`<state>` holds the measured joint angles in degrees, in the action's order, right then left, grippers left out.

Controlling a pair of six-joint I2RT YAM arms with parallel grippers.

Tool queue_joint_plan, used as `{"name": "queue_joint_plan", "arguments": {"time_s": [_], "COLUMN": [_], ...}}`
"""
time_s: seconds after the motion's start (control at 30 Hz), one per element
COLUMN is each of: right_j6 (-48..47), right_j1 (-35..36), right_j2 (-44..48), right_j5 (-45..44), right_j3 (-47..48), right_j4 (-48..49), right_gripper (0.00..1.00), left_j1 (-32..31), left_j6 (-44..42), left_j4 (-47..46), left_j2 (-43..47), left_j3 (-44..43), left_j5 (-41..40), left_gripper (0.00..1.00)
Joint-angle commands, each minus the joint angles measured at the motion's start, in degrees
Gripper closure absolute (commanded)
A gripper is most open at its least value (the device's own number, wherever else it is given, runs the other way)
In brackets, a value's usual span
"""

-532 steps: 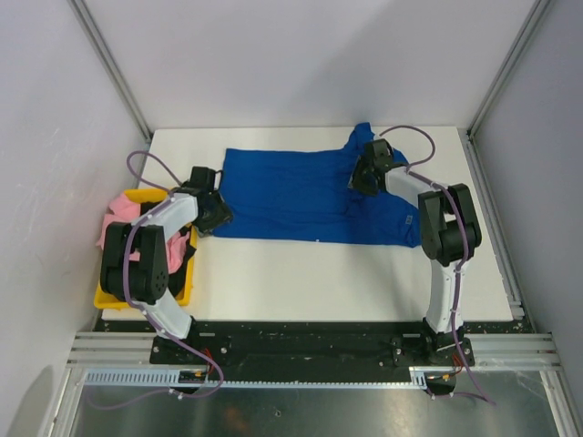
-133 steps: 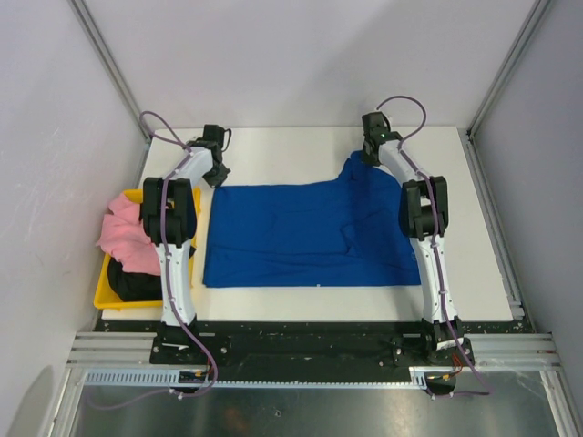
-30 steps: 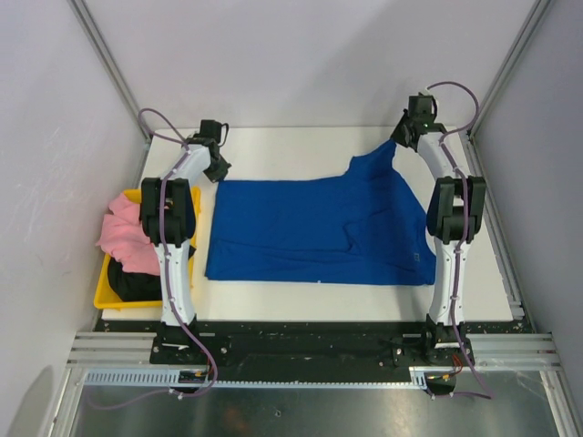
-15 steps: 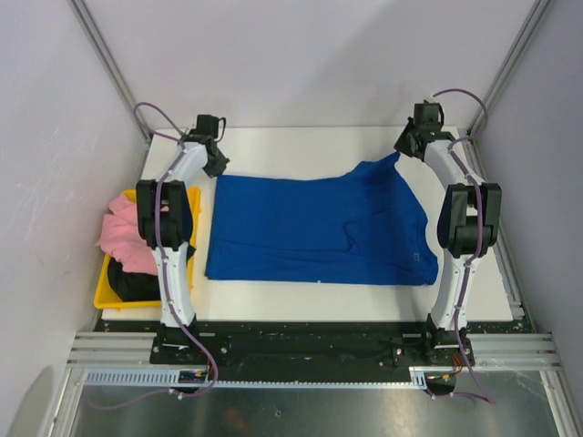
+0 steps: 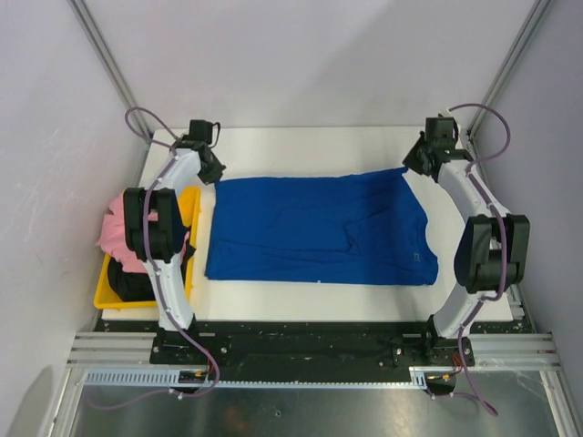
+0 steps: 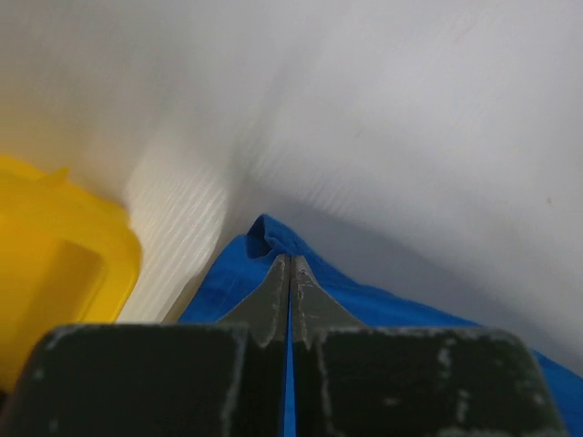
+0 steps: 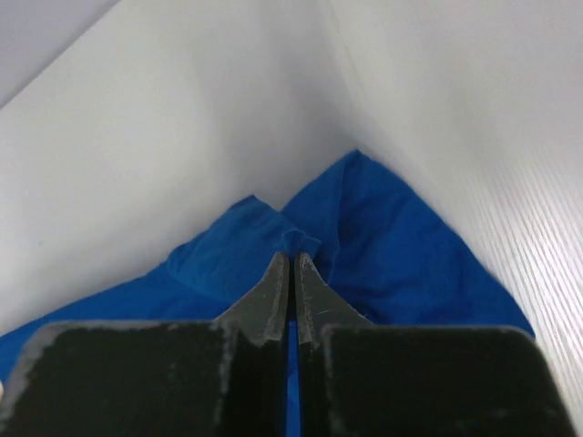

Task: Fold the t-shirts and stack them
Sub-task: Fold the other side of the tshirt into a rectangle

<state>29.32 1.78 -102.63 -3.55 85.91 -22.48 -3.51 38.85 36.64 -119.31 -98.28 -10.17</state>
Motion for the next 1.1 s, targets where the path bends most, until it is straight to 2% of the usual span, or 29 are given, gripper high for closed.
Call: {"name": "queue_joint_plan", "arguments": {"time_s": [0.0,0.27,0.43,0.63,0.83,0.97,1.07], "right_j6": [2.40,4.18,4.90,4.55,4.29,3.98,4.37], "right_j1": [0.27,0.87,1.45,1.25,-0.07,-0.44,0.10], "right_j2": [8.78,20.99,23.29,25.40,31.46,32.22,31.03], "right_j5": [0.28,0.40,0.28,0.49,0.04,0.47,0.95], "right_j3": [-6.77,-23.10,-31.27,-32.42,-32.21,-32.21,-32.28], "right_j4": [-2.23,-5.41,-4.76,-4.09,-7.81,-9.14,-8.77], "right_gripper": [1.00,1.00,1.00,1.00,1.00,1.00,1.00], "left_j1": [0.54,0.64,0.66,0.66,0.93,0.96,0.89], "left_j6": [-1.30,-0.76,-0.46,-0.97,-1.52,-1.42,-0.78], "left_j4": [-1.14,-4.01,-5.72,-6.20,-6.21,-6.48,-7.30], "left_j2": [7.57,16.01,17.31,18.75,21.72,21.30,19.98], "left_j3": [5.84,21.92,27.70,28.35,28.59,28.78,29.66], "left_j5": [0.81,1.49,1.90,1.61,1.11,2.55,3.72], "left_gripper": [1.00,1.00,1.00,1.00,1.00,1.00,0.93]}}
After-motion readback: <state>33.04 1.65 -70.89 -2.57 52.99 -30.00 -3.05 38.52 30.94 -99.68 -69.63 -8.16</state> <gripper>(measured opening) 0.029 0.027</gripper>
